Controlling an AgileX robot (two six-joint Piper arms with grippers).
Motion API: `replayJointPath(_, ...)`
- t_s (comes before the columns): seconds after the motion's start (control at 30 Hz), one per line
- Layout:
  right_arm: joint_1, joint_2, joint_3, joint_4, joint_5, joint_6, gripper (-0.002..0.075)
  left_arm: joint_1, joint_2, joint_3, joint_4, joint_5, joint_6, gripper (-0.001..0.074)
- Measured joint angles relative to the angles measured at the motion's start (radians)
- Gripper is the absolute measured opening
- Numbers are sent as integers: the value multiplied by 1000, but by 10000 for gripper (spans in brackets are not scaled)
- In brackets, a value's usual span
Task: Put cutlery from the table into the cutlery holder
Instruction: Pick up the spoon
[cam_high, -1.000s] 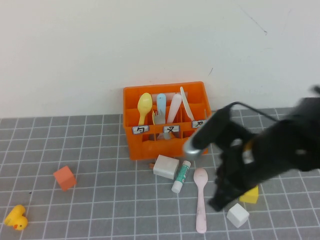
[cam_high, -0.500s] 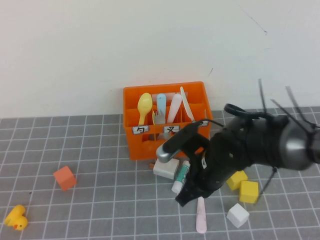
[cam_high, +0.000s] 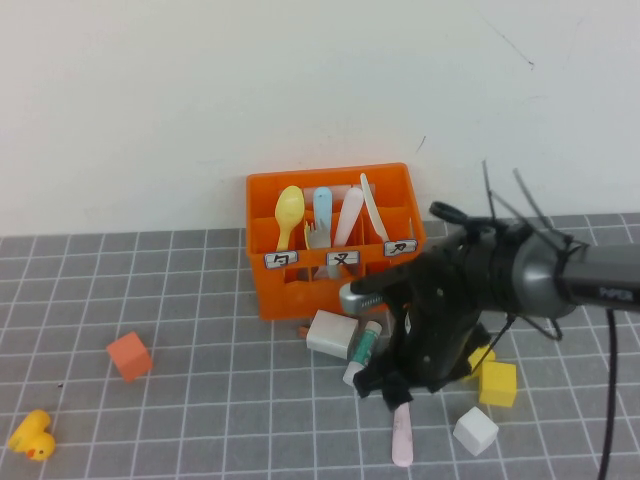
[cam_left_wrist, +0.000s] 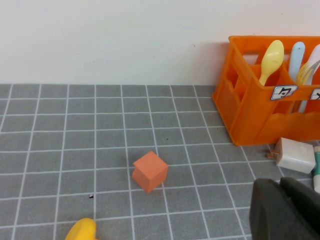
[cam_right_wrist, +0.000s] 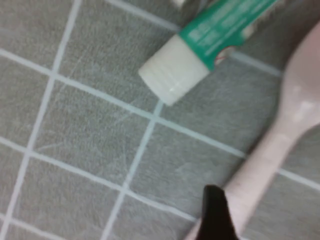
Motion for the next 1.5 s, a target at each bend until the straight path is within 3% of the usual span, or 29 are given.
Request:
replayJointPath(0.4, 3, 64, -13, 42, -11, -2, 430, 0, 0, 0, 0, -3, 0, -1)
replayJointPath(0.63, 5, 66, -17, 12, 21, -116, 335, 0, 0, 0, 0, -3, 2, -1)
replayJointPath(1.07, 11, 68, -19, -71, 68, -200, 314, 0, 0, 0, -3, -3, 2, -1)
replayJointPath(1.27, 13, 68, -19, -73, 68, -261, 157, 0, 0, 0, -3, -3, 2, -1)
replayJointPath(1.5, 13, 68, -19, -79, 71, -277, 158, 0, 0, 0, -3, -5, 2, -1)
